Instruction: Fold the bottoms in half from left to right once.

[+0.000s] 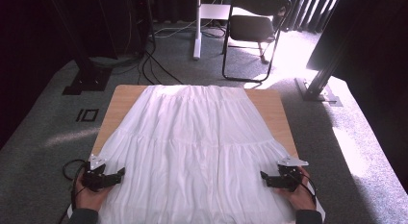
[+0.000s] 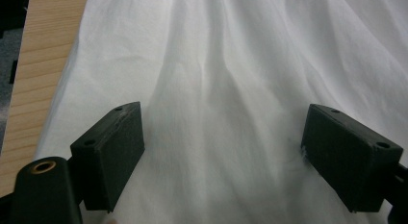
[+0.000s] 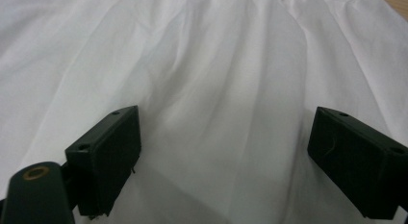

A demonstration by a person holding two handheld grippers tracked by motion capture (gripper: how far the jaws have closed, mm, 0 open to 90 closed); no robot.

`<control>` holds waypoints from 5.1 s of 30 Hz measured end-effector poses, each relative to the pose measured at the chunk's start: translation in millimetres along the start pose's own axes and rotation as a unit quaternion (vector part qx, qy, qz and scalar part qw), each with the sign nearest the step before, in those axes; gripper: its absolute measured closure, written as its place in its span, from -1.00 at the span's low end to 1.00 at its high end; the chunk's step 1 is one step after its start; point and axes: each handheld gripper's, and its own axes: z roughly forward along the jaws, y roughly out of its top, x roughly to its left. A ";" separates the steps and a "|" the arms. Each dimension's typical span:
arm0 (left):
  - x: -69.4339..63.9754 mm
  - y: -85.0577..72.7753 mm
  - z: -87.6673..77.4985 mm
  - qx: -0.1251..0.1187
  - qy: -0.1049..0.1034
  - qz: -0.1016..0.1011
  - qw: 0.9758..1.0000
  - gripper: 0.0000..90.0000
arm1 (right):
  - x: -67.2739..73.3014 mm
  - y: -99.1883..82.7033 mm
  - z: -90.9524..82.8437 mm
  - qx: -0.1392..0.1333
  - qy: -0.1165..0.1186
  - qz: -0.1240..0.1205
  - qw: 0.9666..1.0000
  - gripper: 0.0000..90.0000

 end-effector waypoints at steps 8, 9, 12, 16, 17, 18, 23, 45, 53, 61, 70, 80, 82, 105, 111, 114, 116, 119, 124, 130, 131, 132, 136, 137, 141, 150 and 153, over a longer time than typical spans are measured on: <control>-1.8 0.3 -2.1 0.002 0.007 0.000 1.000 -0.59 | -0.7 0.1 0.1 -0.001 -0.007 0.006 1.000 -0.76; -1.9 1.2 -6.0 0.000 0.010 0.007 1.000 -0.59 | -0.7 0.2 0.2 -0.001 -0.007 0.006 1.000 -0.76; 4.2 4.5 -20.1 -0.020 0.012 0.002 1.000 -0.55 | -0.4 0.0 0.1 -0.001 -0.008 0.008 1.000 -0.76; 21.6 3.5 -32.4 -0.027 0.022 -0.019 0.999 -0.60 | -0.5 0.0 0.0 -0.001 -0.008 0.009 1.000 -0.75; 25.7 1.8 -33.3 -0.024 0.021 -0.025 0.999 -0.62 | -0.5 0.0 0.1 -0.001 -0.008 0.009 1.000 -0.75; 30.0 -0.8 -33.6 -0.020 0.019 -0.033 0.999 -0.64 | -0.5 0.0 0.0 -0.001 -0.009 0.009 1.000 -0.75; 41.0 -12.4 -32.0 -0.001 0.028 -0.051 0.998 -0.77 | -0.5 0.0 0.1 -0.001 -0.009 0.009 1.000 -0.75; 48.0 -18.3 -34.2 0.016 0.046 -0.011 0.999 0.96 | -0.6 0.0 0.0 -0.002 -0.009 0.010 1.000 -0.75; 87.9 -14.4 -56.6 -0.012 0.095 -0.046 0.994 0.98 | 0.2 -0.2 -0.2 -0.002 -0.011 0.012 1.000 -0.75; 126.1 -15.8 -71.9 -0.019 0.151 -0.091 0.984 0.98 | 2.7 -0.4 -0.8 -0.004 -0.015 0.016 1.000 -0.69; 126.3 -2.3 -98.5 -0.063 0.122 -0.104 0.985 0.98 | 5.7 -0.5 -0.8 -0.004 -0.014 0.014 1.000 -0.69; 52.0 60.8 -130.4 -0.147 -0.040 -0.011 0.988 0.98 | 5.7 -0.5 -0.8 -0.004 -0.014 0.014 1.000 -0.69; 28.2 77.3 -131.7 -0.155 -0.073 0.022 0.985 0.98 | 5.7 -0.5 -0.8 -0.004 -0.014 0.014 1.000 -0.69; -311.2 164.6 5.1 -0.067 -0.433 0.266 0.859 0.81 | 6.0 -0.6 -1.2 -0.005 -0.018 0.019 1.000 -0.63; -281.9 161.3 5.4 -0.075 -0.401 0.242 0.880 0.15 | 10.3 6.2 -12.9 -0.016 -0.036 0.052 0.998 -0.13; -247.6 157.9 -3.7 -0.087 -0.354 0.231 0.902 0.12 | 22.2 20.0 -23.5 -0.040 -0.027 0.057 0.997 -0.03; -224.4 152.4 -7.7 -0.094 -0.328 0.216 0.915 0.11 | 32.0 30.4 -27.2 -0.057 -0.001 0.055 0.997 0.00; -182.6 134.9 -11.4 -0.091 -0.274 0.189 0.939 0.08 | 47.9 45.8 -24.3 -0.058 0.020 0.042 0.997 -0.02; -134.4 99.9 -5.5 -0.065 -0.204 0.155 0.964 -0.01 | 68.3 65.1 -8.6 -0.049 0.046 0.024 0.997 -0.12; -93.9 60.9 4.1 -0.034 -0.183 0.095 0.978 -0.09 | 83.7 70.0 19.8 0.032 0.059 0.001 0.998 -0.31; -90.1 57.5 3.8 -0.034 -0.182 0.088 0.979 -0.09 | 85.4 69.7 21.7 0.040 0.060 -0.007 0.997 -0.24; -86.7 54.4 3.8 -0.036 -0.182 0.081 0.979 -0.10 | 87.7 69.7 23.1 0.051 0.064 -0.014 0.997 -0.07; -89.0 51.2 8.7 -0.028 -0.188 0.087 0.978 -0.14 | 89.8 73.3 17.3 0.053 0.087 -0.032 0.994 0.87; -91.0 51.0 11.3 -0.025 -0.191 0.090 0.977 -0.15 | 89.7 75.4 13.5 0.044 0.083 -0.034 0.995 0.93; -92.1 52.2 21.6 -0.025 -0.198 0.074 0.977 -0.15 | 88.0 90.4 -15.7 -0.013 0.081 -0.040 0.996 0.96; -97.0 51.8 21.0 -0.023 -0.200 0.078 0.976 -0.17 | 39.2 119.0 -115.9 -0.184 -0.037 -0.005 0.982 0.96; -102.8 51.4 21.3 -0.020 -0.208 0.085 0.974 -0.18 | 5.1 107.3 -105.3 -0.128 -0.091 0.010 0.988 0.95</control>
